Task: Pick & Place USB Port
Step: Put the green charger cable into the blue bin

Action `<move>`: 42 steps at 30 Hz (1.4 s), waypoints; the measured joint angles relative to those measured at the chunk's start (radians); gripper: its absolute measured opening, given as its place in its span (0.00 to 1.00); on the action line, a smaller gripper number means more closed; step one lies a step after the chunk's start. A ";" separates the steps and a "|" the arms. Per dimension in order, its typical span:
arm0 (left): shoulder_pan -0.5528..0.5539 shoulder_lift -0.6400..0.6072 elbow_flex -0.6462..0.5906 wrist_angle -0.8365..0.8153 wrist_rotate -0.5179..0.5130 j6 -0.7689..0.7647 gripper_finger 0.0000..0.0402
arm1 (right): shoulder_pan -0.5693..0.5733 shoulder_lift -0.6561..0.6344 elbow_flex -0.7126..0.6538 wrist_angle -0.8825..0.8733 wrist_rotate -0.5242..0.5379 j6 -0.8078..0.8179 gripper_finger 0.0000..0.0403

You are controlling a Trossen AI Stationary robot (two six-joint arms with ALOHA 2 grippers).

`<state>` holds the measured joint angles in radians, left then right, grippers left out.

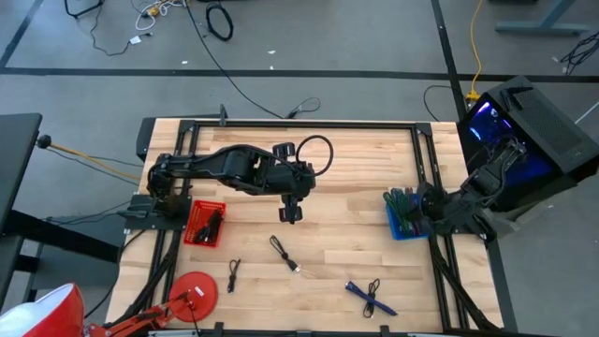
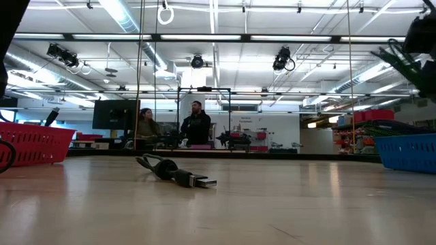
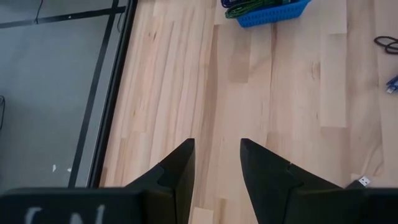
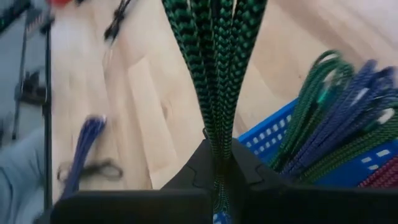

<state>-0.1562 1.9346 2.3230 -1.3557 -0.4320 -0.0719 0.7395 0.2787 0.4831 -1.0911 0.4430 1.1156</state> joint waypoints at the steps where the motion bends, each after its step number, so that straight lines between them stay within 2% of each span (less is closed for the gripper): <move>1: 0.000 0.000 0.000 0.001 0.000 -0.001 0.33 | 0.000 0.000 0.000 0.001 -0.020 -0.022 0.02; 4: 0.000 0.000 0.000 0.005 0.000 -0.003 0.33 | 0.000 0.005 0.000 0.003 -0.050 -0.056 0.02; 7: 0.000 0.000 0.000 0.008 0.000 -0.004 0.33 | 0.001 0.018 0.000 0.023 -0.149 -0.134 0.02; 12: 0.000 0.000 0.000 0.008 0.000 -0.015 0.33 | -0.001 0.080 0.000 0.022 -0.152 -0.141 0.02; 20: 0.003 0.000 0.000 0.022 0.000 -0.014 0.33 | -0.013 0.291 0.000 0.023 -0.173 -0.157 0.02; 24: 0.003 0.000 0.000 0.023 0.000 -0.014 0.33 | -0.028 0.349 0.000 0.023 -0.182 -0.164 0.02; 39: 0.002 0.000 0.000 0.023 0.000 -0.018 0.33 | -0.115 0.370 -0.010 0.022 -0.144 -0.142 0.02; 42: 0.002 0.000 0.000 0.021 0.000 -0.018 0.33 | -0.115 0.363 -0.010 0.034 -0.144 -0.130 0.07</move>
<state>-0.1543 1.9343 2.3230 -1.3342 -0.4323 -0.0899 0.6247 0.6418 0.4734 -1.0574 0.2987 0.9859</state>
